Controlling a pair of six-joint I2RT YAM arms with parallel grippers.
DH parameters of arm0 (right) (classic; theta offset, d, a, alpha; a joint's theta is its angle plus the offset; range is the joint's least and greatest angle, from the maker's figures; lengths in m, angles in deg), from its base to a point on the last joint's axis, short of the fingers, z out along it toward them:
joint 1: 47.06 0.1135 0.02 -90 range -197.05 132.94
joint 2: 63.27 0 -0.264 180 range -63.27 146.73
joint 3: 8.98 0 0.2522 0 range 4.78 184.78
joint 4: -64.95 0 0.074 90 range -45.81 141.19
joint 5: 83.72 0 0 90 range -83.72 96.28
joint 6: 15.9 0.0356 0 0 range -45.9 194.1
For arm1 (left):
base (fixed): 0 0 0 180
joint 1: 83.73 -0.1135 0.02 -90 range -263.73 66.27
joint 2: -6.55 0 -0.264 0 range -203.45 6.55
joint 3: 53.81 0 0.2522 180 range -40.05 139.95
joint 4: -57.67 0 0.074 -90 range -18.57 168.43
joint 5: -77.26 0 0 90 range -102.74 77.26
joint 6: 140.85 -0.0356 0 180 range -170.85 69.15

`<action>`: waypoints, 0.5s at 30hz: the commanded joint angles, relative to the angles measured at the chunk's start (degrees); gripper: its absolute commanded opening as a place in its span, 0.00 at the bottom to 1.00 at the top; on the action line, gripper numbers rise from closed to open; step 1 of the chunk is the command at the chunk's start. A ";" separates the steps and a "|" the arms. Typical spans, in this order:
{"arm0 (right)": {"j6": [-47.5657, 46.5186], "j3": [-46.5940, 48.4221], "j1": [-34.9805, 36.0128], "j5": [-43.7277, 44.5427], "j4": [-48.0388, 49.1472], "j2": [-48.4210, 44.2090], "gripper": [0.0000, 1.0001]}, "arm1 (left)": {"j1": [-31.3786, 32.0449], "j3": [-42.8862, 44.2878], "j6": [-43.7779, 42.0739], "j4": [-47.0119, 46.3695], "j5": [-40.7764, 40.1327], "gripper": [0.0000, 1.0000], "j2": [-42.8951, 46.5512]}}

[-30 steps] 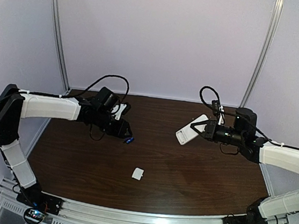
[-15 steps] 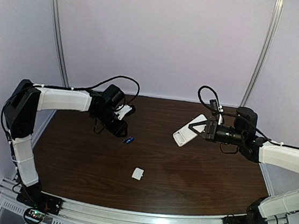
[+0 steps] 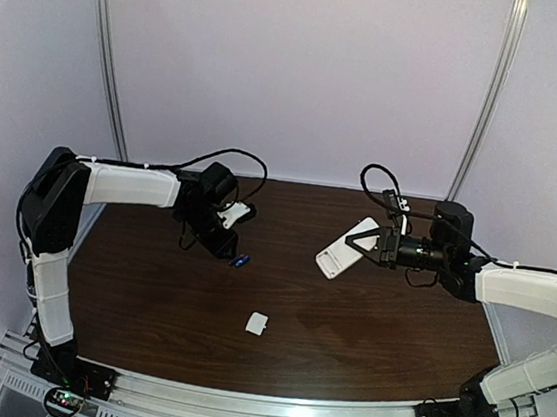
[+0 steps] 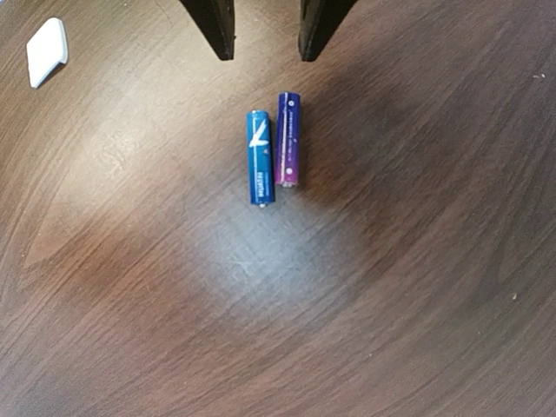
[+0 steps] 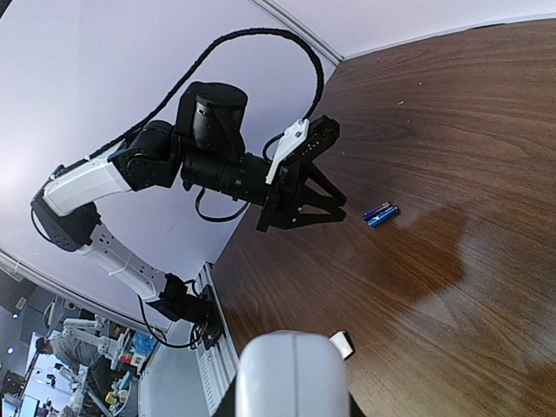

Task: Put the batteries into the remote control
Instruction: Pick up the battery from the center of the board.

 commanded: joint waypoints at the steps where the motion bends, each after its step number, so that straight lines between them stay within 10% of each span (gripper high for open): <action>1: 0.44 -0.47 -0.38 -2.53 2.26 0.54 0.00 | -0.44 2.33 -2.62 0.20 -0.57 0.26 -1.44; 15: -0.76 -0.54 -0.38 -3.20 0.77 0.52 0.00 | -0.44 2.92 -7.91 -1.56 0.54 0.24 -3.39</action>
